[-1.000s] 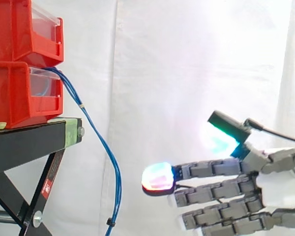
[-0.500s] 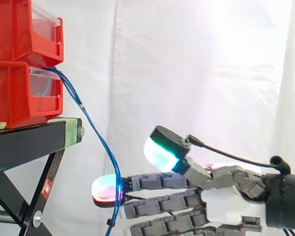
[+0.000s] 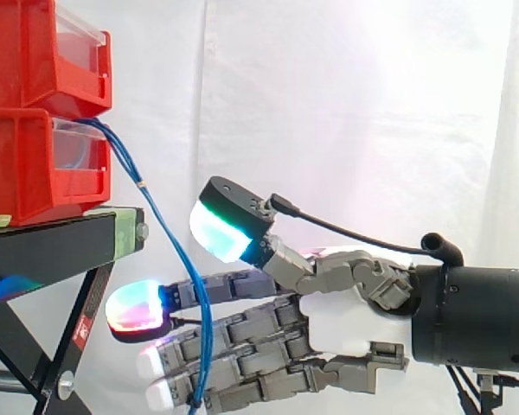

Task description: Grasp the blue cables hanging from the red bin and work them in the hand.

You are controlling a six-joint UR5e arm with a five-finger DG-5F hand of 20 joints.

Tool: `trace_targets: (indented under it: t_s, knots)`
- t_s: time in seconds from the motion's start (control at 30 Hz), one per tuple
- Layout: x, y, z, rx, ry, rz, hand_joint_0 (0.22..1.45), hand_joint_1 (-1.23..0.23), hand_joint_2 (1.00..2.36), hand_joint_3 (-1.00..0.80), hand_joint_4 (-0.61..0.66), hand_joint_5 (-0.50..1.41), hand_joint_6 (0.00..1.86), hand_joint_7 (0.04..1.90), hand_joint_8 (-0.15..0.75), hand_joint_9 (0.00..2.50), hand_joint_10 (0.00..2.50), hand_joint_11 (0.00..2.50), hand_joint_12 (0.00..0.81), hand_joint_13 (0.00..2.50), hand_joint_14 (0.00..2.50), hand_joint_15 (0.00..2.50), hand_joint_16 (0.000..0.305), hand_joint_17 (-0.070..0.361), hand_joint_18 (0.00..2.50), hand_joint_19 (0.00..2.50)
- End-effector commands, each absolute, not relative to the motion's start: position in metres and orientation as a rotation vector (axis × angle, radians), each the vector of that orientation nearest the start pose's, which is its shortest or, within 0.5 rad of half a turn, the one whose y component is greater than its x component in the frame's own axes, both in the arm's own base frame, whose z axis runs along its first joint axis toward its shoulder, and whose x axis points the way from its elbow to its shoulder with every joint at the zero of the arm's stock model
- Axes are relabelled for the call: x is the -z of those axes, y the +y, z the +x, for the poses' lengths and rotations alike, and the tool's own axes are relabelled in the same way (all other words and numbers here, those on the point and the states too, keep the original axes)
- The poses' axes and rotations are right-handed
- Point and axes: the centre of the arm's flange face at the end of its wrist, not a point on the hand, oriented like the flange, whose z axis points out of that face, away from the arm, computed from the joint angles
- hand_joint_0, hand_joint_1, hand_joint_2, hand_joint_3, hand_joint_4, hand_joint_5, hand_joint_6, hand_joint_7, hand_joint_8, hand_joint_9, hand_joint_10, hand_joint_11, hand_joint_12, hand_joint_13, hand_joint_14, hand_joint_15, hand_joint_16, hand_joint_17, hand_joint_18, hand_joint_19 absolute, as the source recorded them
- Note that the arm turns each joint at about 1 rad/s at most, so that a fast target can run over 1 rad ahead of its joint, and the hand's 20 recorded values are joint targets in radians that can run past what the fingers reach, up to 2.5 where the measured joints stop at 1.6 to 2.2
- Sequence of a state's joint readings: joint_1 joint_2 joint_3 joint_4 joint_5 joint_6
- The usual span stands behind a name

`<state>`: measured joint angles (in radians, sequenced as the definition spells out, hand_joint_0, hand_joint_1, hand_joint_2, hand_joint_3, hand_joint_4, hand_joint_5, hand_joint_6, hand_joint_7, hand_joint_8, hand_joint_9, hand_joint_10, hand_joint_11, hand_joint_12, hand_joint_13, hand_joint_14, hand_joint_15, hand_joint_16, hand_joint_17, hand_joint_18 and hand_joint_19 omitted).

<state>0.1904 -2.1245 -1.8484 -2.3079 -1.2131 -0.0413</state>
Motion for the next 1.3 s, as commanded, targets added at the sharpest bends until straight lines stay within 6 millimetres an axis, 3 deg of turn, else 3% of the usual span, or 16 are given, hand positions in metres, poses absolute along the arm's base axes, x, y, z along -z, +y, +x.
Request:
trace_targets:
  t_s: [0.0, 0.17, 0.4, 0.6, 0.67, 0.8, 0.83, 0.87, 0.9, 0.93, 1.0, 1.03, 1.23, 1.27]
  knots:
    - [-0.133, -0.054, 0.601, -1.044, 1.122, 1.262, 0.76, -0.42, 1.00, -1.00, 0.17, -0.29, 0.00, 0.56, 0.315, 0.73, 0.01, 0.57, 0.424, 0.70, 0.02, 0.46, 0.052, 0.116, 0.33, 0.26]
    - [-0.132, -0.050, 0.600, -1.039, 1.139, 1.268, 0.77, -0.42, 1.00, -1.00, 0.18, -0.27, 0.00, 0.57, 0.332, 0.90, 0.02, 0.96, 0.453, 0.89, 0.02, 0.84, 0.052, 0.117, 0.49, 0.37]
    - [-0.132, -0.050, 0.600, -1.046, 1.142, 1.266, 0.78, -0.42, 1.00, -1.00, 0.19, -0.26, 0.00, 0.58, 0.321, 0.99, 0.02, 1.25, 0.436, 1.07, 0.02, 1.23, 0.054, 0.120, 0.65, 0.55]
    - [-0.132, -0.048, 0.600, -1.059, 1.159, 1.259, 0.79, -0.43, 1.00, -1.00, 0.16, -0.34, 0.00, 0.58, 0.295, 0.98, 0.03, 1.81, 0.414, 1.17, 0.00, 1.64, 0.058, 0.130, 0.78, 0.73]
    - [-0.133, -0.048, 0.600, -1.061, 1.159, 1.257, 0.79, -0.44, 1.00, -1.00, 0.15, -0.37, 0.00, 0.58, 0.293, 0.90, 0.38, 1.80, 0.412, 1.09, 0.43, 1.59, 0.059, 0.132, 0.84, 0.83]
    - [-0.132, -0.047, 0.598, -1.072, 1.169, 1.278, 0.78, -0.44, 1.00, -1.00, 0.14, -0.40, 0.00, 0.59, 0.307, 0.78, 0.79, 1.84, 0.417, 0.94, 1.15, 1.45, 0.059, 0.133, 0.92, 1.02]
    - [-0.132, -0.047, 0.598, -1.072, 1.169, 1.278, 0.78, -0.44, 1.00, -1.00, 0.14, -0.40, 0.00, 0.59, 0.319, 0.70, 1.23, 1.69, 0.416, 0.91, 1.42, 1.38, 0.059, 0.134, 0.97, 1.12]
    - [-0.136, -0.046, 0.596, -1.085, 1.187, 1.288, 0.78, -0.44, 1.00, -1.00, 0.14, -0.40, 0.00, 0.59, 0.323, 0.65, 1.50, 1.66, 0.418, 0.88, 1.60, 1.39, 0.059, 0.132, 1.03, 1.22]
    - [-0.138, -0.045, 0.595, -1.090, 1.200, 1.292, 0.78, -0.44, 1.00, -1.00, 0.14, -0.40, 0.00, 0.59, 0.322, 0.63, 1.59, 1.66, 0.418, 0.85, 1.79, 1.35, 0.059, 0.132, 1.04, 1.23]
    - [-0.138, -0.045, 0.595, -1.090, 1.200, 1.292, 0.78, -0.45, 1.00, -1.00, 0.15, -0.40, 0.00, 0.59, 0.329, 0.57, 2.02, 1.66, 0.414, 0.80, 2.08, 1.34, 0.058, 0.130, 1.10, 1.30]
    - [-0.150, -0.040, 0.588, -1.098, 1.268, 1.297, 0.78, -0.45, 1.00, -1.00, 0.15, -0.39, 0.00, 0.59, 0.339, 0.51, 2.45, 1.73, 0.415, 0.76, 2.36, 1.35, 0.056, 0.127, 1.17, 1.44]
    - [-0.150, -0.040, 0.588, -1.098, 1.268, 1.297, 0.78, -0.45, 1.00, -1.00, 0.16, -0.38, 0.00, 0.60, 0.349, 0.47, 2.50, 1.82, 0.413, 0.74, 2.50, 1.38, 0.055, 0.123, 1.23, 1.54]
    - [-0.163, -0.042, 0.586, -1.101, 1.268, 1.289, 0.79, -0.46, 1.00, -1.00, 0.19, -0.34, 0.00, 0.66, 0.370, 0.41, 2.50, 2.27, 0.415, 0.78, 2.50, 1.51, 0.050, 0.113, 1.45, 1.94]
    - [-0.173, -0.042, 0.584, -1.099, 1.266, 1.283, 0.79, -0.47, 1.00, -1.00, 0.20, -0.32, 0.01, 0.67, 0.374, 0.45, 2.50, 2.37, 0.424, 0.79, 2.50, 1.55, 0.052, 0.118, 1.44, 1.82]
